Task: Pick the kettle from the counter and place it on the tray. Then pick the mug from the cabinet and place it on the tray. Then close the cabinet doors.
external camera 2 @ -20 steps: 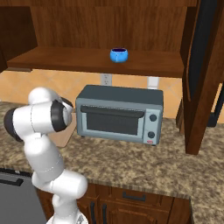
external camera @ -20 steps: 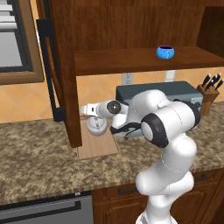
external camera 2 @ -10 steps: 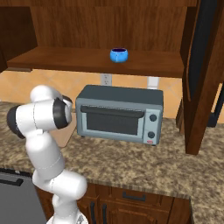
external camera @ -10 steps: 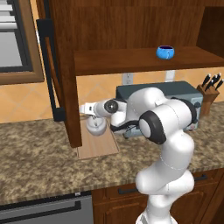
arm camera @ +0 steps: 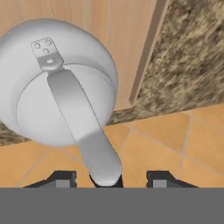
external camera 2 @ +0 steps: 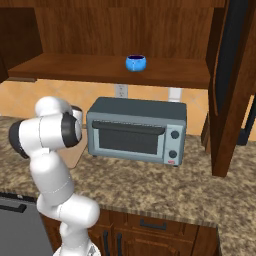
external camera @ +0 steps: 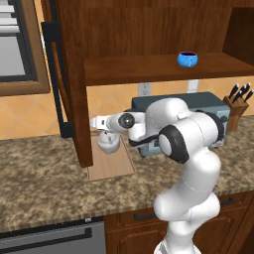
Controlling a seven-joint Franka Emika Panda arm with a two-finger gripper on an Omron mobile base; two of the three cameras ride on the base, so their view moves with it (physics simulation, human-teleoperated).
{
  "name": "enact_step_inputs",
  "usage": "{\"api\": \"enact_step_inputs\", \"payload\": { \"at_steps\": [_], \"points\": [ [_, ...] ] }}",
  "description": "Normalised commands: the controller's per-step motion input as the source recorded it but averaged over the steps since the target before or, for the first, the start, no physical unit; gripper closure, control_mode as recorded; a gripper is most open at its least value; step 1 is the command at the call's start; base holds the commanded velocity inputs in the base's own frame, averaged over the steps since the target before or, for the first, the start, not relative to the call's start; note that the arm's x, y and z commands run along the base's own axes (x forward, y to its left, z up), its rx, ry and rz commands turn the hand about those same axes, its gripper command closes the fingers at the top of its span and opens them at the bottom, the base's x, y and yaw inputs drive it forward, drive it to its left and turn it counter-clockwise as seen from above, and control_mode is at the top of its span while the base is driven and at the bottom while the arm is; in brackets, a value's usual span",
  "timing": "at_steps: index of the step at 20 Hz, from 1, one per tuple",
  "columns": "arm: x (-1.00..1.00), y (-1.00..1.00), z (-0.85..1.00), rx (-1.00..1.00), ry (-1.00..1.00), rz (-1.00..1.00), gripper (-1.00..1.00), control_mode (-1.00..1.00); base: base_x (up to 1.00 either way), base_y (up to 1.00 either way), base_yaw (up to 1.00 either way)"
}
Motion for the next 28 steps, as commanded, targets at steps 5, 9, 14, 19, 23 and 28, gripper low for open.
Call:
{"api": "enact_step_inputs", "payload": {
  "at_steps": [5, 9, 14, 19, 23, 28],
  "points": [
    [-0.14, -0.11, 0.13, -0.06, -0.10, 0.00, -1.00, -1.00, 0.00, 0.00, 0.00],
    [-0.40, -0.02, 0.28, -0.15, -0.10, 0.00, -1.00, -1.00, 0.00, 0.00, 0.00],
    [-0.45, 0.00, 0.37, -0.11, -0.06, -0.04, -1.00, -1.00, 0.00, 0.00, 0.00],
    [-0.39, 0.00, 0.49, -0.01, 0.00, -0.17, -1.00, -1.00, 0.00, 0.00, 0.00],
    [-0.29, 0.00, 0.70, 0.06, 0.06, -0.26, -1.00, -1.00, 0.00, 0.00, 0.00],
    [-0.36, 0.00, 0.62, 0.15, 0.09, -0.22, -1.00, -1.00, 0.00, 0.00, 0.00]
  ]
}}
